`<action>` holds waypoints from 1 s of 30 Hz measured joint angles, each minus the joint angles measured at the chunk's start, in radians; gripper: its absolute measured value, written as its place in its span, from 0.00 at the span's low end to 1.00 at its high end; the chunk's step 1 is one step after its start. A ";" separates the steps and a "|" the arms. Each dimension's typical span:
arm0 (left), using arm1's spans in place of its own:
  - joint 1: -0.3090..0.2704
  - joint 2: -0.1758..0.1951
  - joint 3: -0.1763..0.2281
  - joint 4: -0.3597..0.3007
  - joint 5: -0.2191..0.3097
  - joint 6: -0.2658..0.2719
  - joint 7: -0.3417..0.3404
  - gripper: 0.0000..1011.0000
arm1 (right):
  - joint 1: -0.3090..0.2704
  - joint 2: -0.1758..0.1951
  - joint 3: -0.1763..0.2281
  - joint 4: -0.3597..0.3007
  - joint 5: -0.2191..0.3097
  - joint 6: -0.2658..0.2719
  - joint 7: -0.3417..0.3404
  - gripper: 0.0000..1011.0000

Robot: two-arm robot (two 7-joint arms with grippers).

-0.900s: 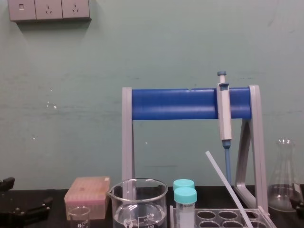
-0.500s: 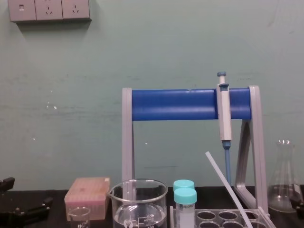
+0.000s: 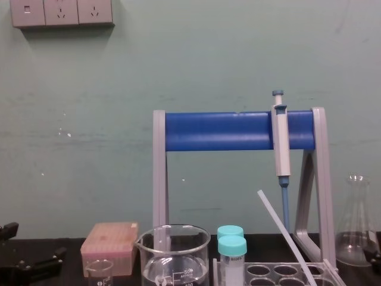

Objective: Pick up the stirring rod with one hand, then place it down.

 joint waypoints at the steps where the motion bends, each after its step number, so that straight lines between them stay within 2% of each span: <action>1: 0.000 0.000 0.000 0.000 0.000 0.000 0.000 0.99 | 0.000 0.000 0.000 0.000 0.000 0.000 0.000 0.99; 30: 0.000 0.000 0.000 0.000 0.000 0.000 0.000 0.99 | 0.000 0.000 0.000 0.000 0.000 0.000 0.000 0.99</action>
